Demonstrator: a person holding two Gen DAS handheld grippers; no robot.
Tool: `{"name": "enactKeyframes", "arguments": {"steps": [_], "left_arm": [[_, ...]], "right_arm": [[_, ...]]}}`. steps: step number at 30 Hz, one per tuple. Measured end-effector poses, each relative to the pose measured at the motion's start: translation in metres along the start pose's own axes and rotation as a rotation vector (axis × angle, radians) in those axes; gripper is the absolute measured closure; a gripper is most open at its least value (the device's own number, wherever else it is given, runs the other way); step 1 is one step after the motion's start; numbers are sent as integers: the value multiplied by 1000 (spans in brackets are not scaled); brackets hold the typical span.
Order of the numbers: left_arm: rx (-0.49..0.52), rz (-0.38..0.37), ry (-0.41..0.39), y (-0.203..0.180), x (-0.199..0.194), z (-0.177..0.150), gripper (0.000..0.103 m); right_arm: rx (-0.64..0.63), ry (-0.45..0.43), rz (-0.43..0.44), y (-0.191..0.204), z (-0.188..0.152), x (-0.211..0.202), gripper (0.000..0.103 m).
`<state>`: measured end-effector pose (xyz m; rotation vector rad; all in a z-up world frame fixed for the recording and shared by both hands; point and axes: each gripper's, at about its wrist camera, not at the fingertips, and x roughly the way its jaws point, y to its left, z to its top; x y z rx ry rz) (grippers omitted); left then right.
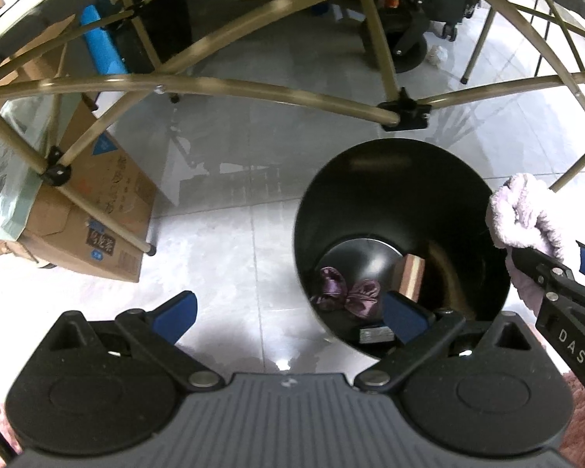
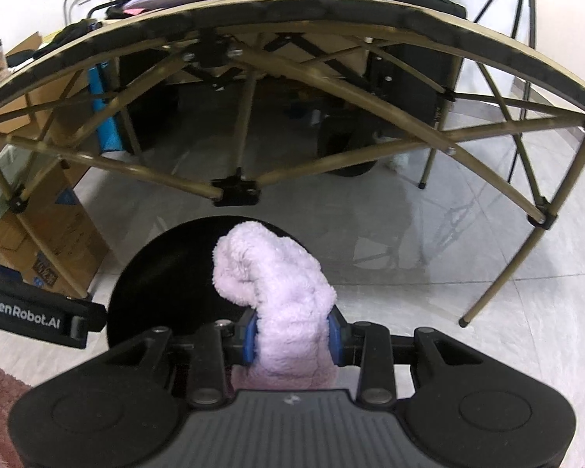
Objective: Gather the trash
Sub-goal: 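Move the right gripper with the headband over the bin opening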
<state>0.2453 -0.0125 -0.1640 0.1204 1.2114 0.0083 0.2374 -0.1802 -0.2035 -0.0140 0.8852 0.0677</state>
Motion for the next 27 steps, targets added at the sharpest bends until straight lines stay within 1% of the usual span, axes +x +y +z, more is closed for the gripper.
{"name": "enactKeyframes", "arguments": {"steps": [7,11,16,22,27], "left_arm": [[-32,39,-17,22,-5,-1,0],[-49,56,-15,34,-5,-3,0],[-73,61,0,48,-4,-5,0],[-95,73,1,58,-4,-6,0],[-108,90,23,62,2,-6,0]], "right_arm": [[-38,9,32,21,7,9,69],[-56,15,45,31,10,13,69],[-78,33,59,44,14,23,69],[-87,71,71,54,23,42,69],[-88,117,85,62,25,59,69]]}}
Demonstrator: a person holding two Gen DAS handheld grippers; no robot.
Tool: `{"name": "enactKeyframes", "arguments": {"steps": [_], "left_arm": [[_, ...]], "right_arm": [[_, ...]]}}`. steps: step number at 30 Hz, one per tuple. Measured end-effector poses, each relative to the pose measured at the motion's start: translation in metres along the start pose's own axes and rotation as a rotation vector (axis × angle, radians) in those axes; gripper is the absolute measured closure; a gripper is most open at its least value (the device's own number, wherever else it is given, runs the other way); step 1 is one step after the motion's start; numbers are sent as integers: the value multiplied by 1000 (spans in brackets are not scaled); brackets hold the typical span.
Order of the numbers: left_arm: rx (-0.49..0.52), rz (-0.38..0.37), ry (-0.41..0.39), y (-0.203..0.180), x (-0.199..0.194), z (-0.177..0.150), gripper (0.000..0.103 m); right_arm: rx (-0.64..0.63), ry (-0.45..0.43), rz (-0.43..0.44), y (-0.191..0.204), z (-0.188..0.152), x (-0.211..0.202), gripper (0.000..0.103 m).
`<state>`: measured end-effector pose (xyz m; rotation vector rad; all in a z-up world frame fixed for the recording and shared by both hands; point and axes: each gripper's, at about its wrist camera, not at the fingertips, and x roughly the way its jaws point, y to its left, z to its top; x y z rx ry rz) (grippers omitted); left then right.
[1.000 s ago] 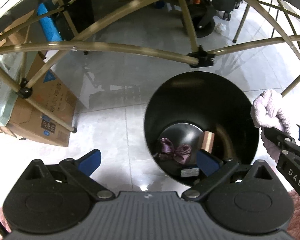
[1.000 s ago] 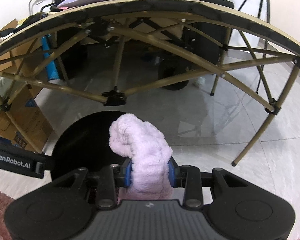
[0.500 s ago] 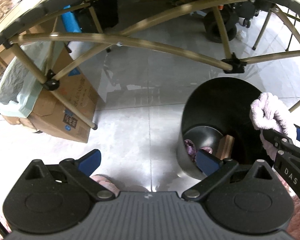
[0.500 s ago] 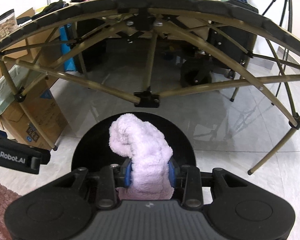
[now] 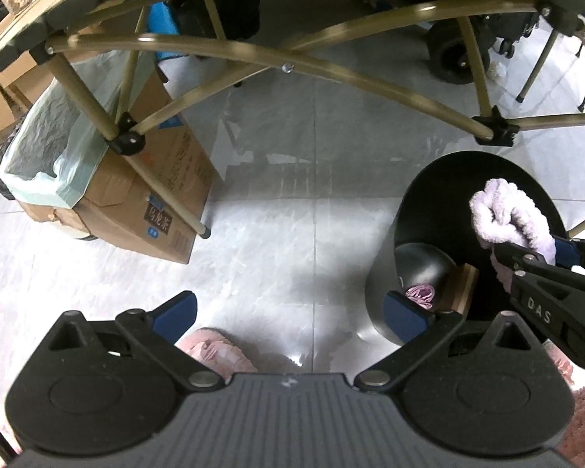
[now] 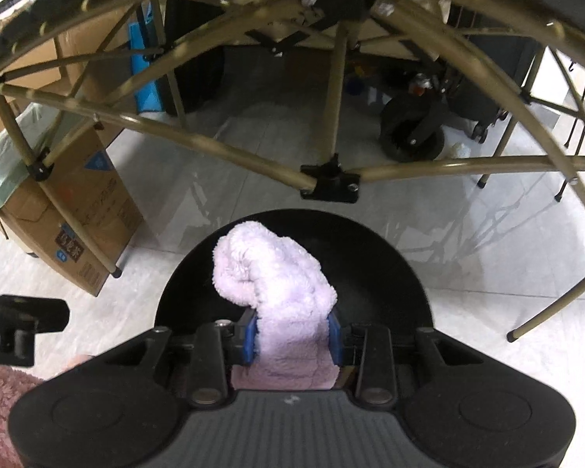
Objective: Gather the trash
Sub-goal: 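Move the right gripper with the headband over the bin opening, then open the right gripper to drop the lavender headband into the bin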
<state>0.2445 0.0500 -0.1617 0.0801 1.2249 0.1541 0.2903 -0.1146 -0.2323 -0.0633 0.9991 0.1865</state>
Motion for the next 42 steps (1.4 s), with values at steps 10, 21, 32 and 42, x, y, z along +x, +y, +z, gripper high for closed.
{"name": "enactKeyframes", "arguments": {"steps": [10,21,32,42], "left_arm": [[2,9,17,-1,4,0,0],[5,17,30,-2,8,0,0],[10,19,34,-4,8,0,0],[12,12,34,-4,8,-1,0]], "right_arm": [[7,47,10,3,2,10,54],[48,78,-31,-8,1,14,0],[28,92,-57,-10,-3,15,0],[23,101,-61,-11,-5,16,0]]}}
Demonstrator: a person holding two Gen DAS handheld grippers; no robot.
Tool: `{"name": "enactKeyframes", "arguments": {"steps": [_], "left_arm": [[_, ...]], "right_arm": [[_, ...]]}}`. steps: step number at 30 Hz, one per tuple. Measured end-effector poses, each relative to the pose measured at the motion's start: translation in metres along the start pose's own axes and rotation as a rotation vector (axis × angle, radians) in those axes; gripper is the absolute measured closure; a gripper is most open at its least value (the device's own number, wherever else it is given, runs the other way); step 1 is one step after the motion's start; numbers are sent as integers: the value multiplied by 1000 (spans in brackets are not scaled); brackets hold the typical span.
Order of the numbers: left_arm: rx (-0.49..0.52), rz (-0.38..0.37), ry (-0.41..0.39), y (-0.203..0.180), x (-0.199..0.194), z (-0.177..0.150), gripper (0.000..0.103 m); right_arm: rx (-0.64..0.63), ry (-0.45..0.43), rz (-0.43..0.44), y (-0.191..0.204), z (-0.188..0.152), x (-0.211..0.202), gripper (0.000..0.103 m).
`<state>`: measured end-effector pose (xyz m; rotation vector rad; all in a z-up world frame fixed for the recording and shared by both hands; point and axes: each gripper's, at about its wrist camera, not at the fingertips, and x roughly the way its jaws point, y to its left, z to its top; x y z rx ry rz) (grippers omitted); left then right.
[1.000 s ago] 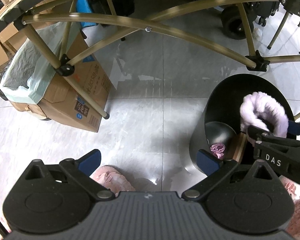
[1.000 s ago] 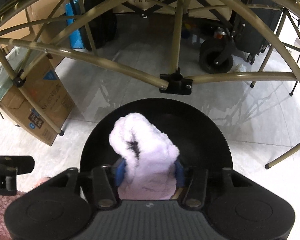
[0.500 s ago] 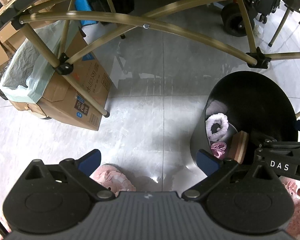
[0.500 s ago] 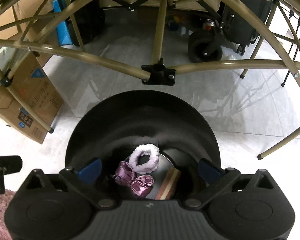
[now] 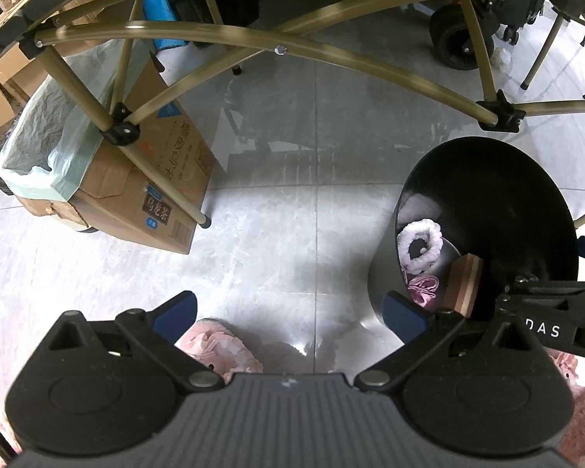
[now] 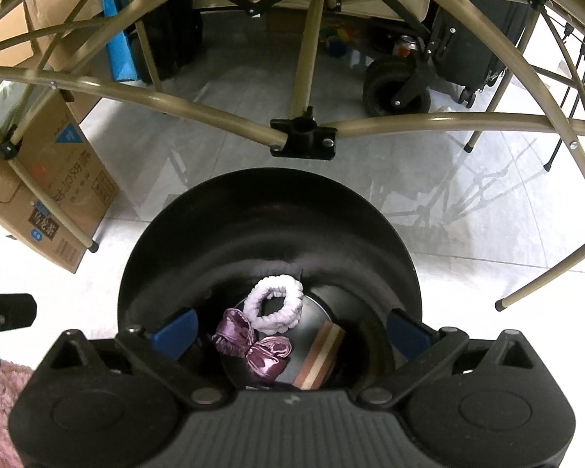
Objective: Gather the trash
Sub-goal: 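Open the right gripper to drop the lavender headband into the bin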
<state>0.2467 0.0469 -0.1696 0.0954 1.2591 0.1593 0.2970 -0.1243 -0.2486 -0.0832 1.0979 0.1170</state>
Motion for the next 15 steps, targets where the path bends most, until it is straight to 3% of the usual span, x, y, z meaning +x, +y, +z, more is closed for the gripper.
{"name": "enactKeyframes", "arguments": {"steps": [15], "left_arm": [[15,-32,-49,-9,-16,-5,0]], "right_arm": [[15,-13,9,-8,-3,-11,0]]}}
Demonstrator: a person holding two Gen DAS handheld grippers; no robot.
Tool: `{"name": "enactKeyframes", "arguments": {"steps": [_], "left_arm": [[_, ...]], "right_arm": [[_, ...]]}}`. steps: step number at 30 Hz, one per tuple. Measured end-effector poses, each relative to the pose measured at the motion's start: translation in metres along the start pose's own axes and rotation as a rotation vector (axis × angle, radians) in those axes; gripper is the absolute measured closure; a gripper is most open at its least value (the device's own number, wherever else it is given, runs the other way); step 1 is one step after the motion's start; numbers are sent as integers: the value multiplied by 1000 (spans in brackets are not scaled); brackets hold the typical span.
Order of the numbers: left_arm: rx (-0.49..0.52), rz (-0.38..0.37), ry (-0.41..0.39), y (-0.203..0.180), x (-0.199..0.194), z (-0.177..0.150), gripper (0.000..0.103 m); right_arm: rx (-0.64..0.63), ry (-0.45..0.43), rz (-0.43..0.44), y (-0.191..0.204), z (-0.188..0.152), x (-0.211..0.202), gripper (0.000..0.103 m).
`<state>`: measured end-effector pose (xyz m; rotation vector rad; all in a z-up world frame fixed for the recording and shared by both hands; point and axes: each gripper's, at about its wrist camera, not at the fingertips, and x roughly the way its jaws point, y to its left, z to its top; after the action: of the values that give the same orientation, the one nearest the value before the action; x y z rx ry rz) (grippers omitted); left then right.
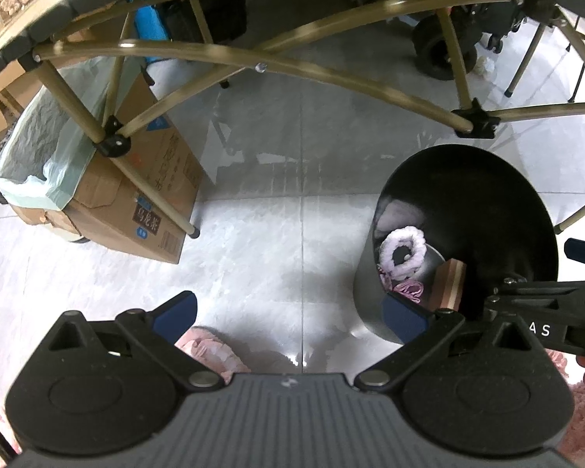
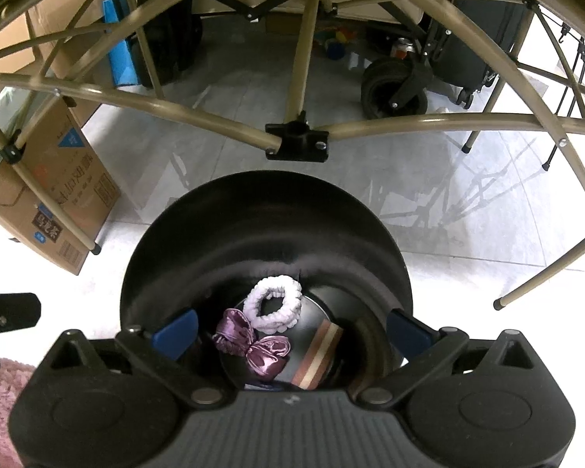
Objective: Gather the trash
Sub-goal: 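Open the right gripper to drop the lavender headband into the bin, then raise both tools from the bin back up toward the table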
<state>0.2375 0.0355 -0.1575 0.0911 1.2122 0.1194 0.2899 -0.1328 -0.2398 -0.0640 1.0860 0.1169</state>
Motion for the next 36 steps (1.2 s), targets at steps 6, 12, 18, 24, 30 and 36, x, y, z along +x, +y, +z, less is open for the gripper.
{"name": "enactKeyframes", "arguments": {"steps": [6,12,18,24,30,36], "left_arm": [[6,10,-68,-6,-14,-6,0],[9,5,-129,-11,-32,-11,0],[20,12,-197,-16,-55,-17,0],[32,-15,-240,-21,-76,-25,0],[38,-44,-322,-20,-104,-26,0],[39,-60,-394,-23,-128,-23,0]], "right_arm": [[16,-10,-10,-9,-7,-10,0],[34,-46,-3,-16,-14,-28,0],[60,-80,-3,-25,-21,-46,0],[79,-139,-1,-32,-24,-72,0],[70,-235,-3,-38,-26,-108,0],[80,-325,-4,-49,-27,-140,0]]}}
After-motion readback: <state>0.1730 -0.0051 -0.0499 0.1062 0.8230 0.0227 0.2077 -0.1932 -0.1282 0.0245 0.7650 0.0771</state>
